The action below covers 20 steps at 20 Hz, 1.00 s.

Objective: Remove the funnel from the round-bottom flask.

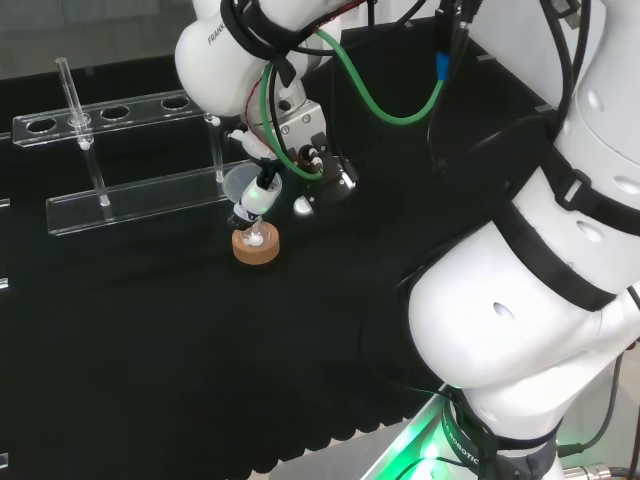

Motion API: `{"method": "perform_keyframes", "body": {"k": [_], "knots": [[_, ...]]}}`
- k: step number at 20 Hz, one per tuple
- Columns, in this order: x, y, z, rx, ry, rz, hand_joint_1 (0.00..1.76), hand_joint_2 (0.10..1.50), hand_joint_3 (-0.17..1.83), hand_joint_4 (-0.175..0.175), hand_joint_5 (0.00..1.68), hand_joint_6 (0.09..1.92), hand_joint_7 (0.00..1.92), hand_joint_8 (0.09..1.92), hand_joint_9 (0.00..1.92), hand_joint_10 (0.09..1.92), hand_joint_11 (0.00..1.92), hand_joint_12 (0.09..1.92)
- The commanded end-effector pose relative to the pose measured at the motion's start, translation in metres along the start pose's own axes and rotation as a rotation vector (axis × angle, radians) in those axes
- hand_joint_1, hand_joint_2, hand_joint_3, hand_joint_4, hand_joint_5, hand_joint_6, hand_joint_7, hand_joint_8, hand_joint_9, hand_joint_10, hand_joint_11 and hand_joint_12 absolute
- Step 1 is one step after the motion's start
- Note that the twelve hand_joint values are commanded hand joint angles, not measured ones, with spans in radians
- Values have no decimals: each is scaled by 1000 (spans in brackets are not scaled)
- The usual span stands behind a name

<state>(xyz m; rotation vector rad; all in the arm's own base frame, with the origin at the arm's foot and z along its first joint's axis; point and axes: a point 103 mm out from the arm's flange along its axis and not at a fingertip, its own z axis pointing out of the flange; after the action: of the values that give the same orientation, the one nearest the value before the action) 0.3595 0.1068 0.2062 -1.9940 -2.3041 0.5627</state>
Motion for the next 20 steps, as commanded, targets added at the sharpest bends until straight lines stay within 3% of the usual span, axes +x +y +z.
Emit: {"method": "perform_keyframes", "body": {"k": [1,20], "knots": [[2,15,4,-21,-27,2,540,694,161,-12,0,87,0,144,15,826,199,1486],[-1,40,24,-12,-39,6,627,743,164,-16,0,87,0,375,89,834,240,1471]]}}
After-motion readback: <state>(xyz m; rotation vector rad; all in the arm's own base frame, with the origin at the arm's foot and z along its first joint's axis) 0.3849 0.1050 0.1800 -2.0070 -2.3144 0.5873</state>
